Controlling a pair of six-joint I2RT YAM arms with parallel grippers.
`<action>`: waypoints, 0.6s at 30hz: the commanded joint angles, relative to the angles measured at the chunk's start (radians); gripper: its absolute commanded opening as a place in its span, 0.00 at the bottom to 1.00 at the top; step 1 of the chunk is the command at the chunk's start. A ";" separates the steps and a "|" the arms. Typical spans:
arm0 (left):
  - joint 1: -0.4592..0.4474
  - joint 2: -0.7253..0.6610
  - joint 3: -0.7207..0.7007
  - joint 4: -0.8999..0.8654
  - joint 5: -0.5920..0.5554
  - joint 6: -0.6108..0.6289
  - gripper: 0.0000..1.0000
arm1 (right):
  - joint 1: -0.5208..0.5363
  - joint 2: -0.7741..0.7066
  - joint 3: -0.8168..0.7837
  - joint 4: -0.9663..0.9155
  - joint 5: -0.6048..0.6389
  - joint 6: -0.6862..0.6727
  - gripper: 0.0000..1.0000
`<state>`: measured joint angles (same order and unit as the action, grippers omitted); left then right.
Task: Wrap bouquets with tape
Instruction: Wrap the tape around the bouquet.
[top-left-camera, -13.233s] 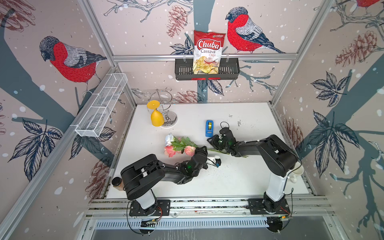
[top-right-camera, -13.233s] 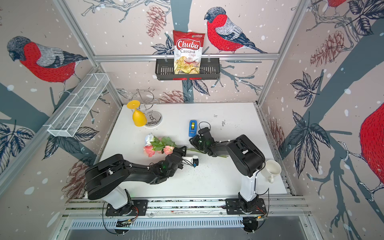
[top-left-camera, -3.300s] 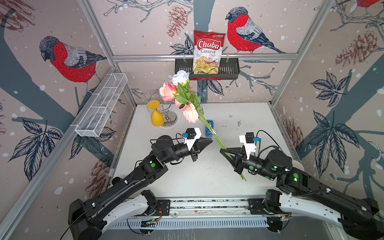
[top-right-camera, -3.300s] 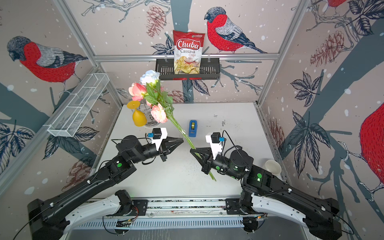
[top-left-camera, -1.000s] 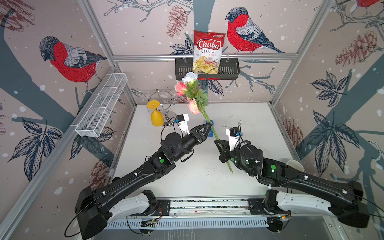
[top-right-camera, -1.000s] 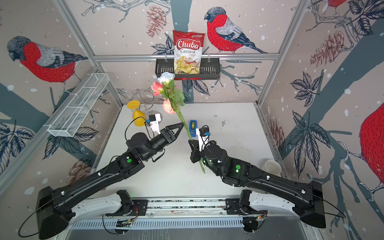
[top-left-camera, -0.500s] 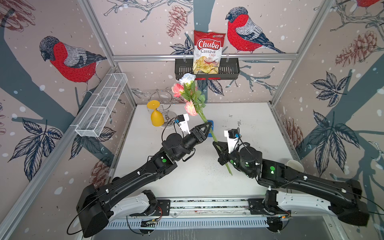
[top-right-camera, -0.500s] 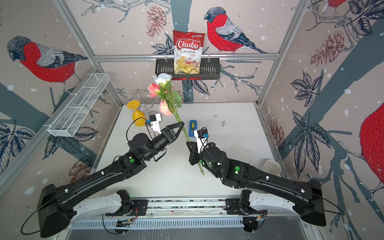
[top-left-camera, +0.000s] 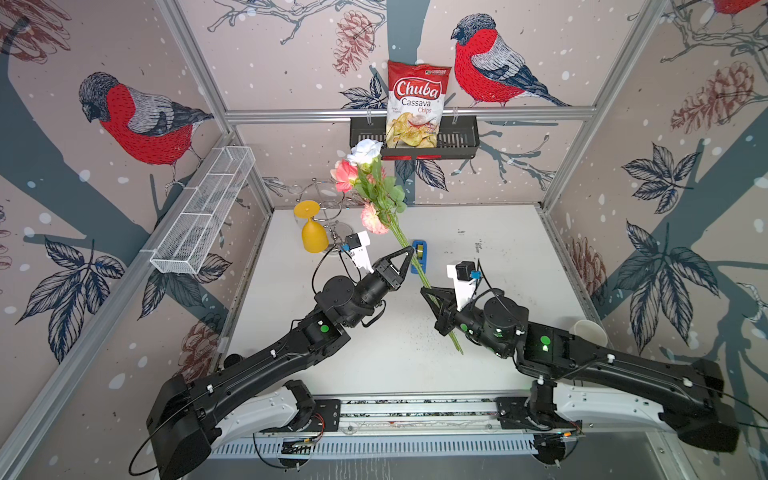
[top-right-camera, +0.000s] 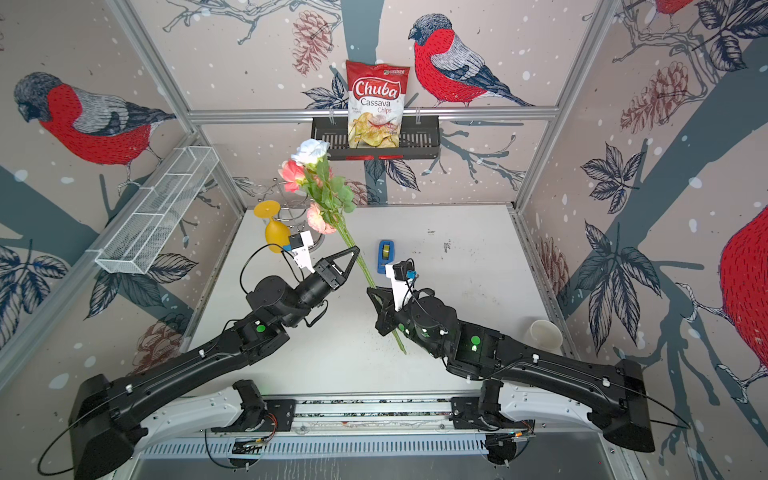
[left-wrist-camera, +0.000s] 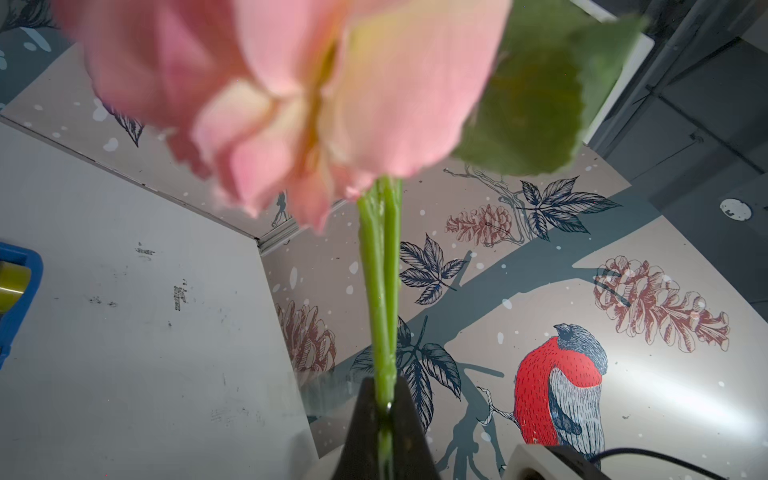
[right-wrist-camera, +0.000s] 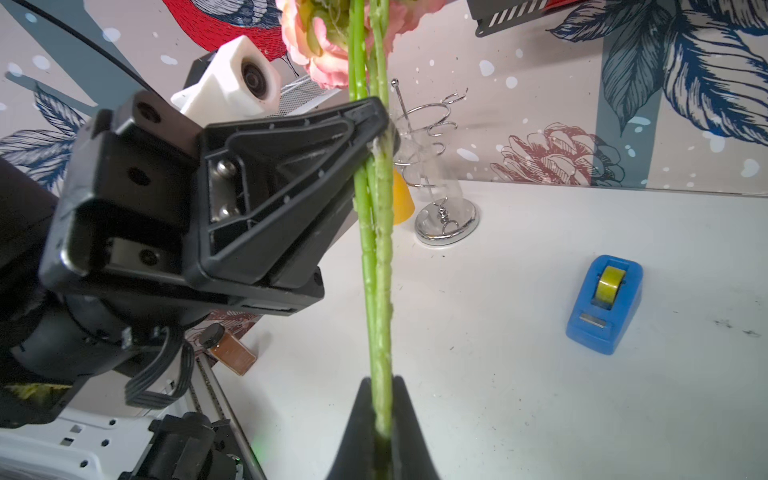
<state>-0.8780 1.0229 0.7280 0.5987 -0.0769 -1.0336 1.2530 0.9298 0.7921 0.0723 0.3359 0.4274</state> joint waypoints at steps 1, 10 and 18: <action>0.001 0.004 -0.005 0.138 0.035 0.049 0.00 | 0.000 -0.017 -0.028 0.120 -0.121 0.044 0.00; 0.001 0.011 0.032 0.127 0.098 0.120 0.00 | -0.013 -0.080 -0.061 0.205 -0.299 0.058 0.05; -0.001 -0.026 0.120 -0.232 -0.244 0.273 0.00 | -0.002 -0.023 0.029 -0.098 0.153 0.053 0.79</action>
<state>-0.8795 1.0023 0.8532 0.4587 -0.1860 -0.8307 1.2430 0.8829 0.7891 0.0784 0.3511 0.4931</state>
